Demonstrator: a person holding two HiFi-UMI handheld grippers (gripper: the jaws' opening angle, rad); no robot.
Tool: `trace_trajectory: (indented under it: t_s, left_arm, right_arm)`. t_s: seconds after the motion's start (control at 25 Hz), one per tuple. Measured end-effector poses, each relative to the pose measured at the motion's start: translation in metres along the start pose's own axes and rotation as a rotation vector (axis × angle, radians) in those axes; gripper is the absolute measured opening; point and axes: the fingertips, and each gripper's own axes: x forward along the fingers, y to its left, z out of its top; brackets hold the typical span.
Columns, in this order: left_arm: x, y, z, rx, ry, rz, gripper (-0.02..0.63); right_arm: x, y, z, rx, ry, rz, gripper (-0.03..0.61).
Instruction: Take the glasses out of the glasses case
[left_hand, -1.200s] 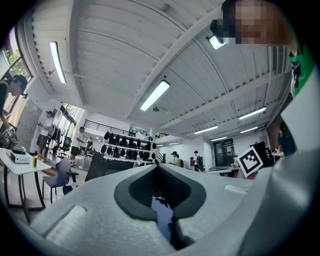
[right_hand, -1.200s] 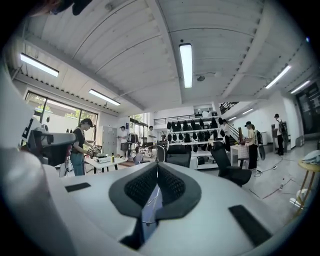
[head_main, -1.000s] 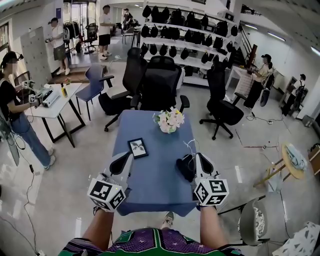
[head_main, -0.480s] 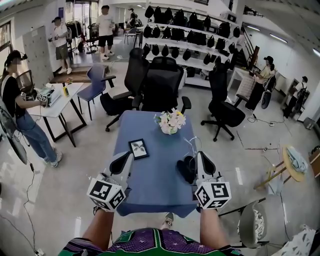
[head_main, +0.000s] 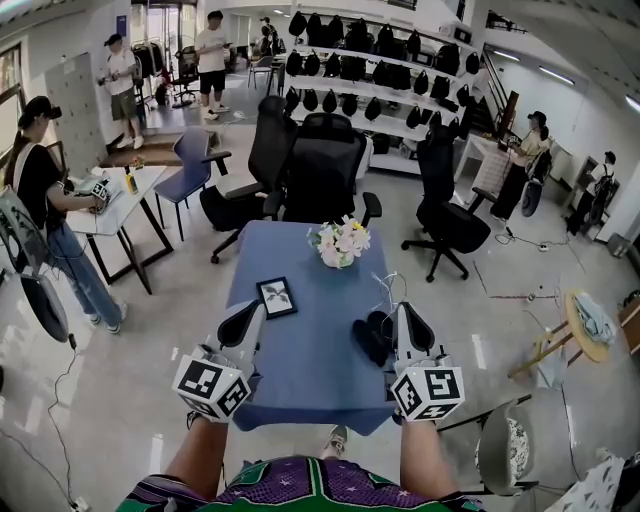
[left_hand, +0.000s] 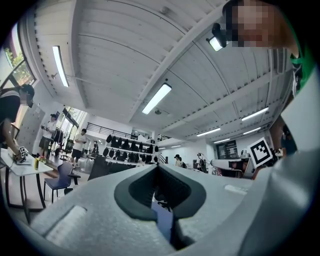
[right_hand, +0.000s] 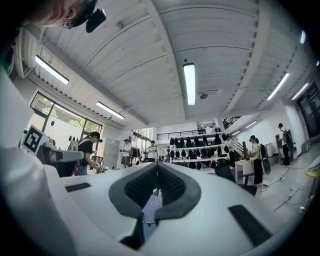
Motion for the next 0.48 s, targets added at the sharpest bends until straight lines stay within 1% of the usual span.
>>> trace_trajectory:
  t_s: [0.24, 0.48]
  left_arm:
    - [0.0004, -0.0044, -0.0013, 0.003, 0.004, 0.005, 0.015]
    - [-0.0046, -0.0032, -0.0005, 0.000, 0.006, 0.009, 0.015]
  right_arm:
    - [-0.0036, -0.0064, -0.0078, 0.003, 0.026, -0.014, 0.004]
    - [-0.0043, -0.0027, -0.0097, 0.003, 0.037, -0.015, 0.005]
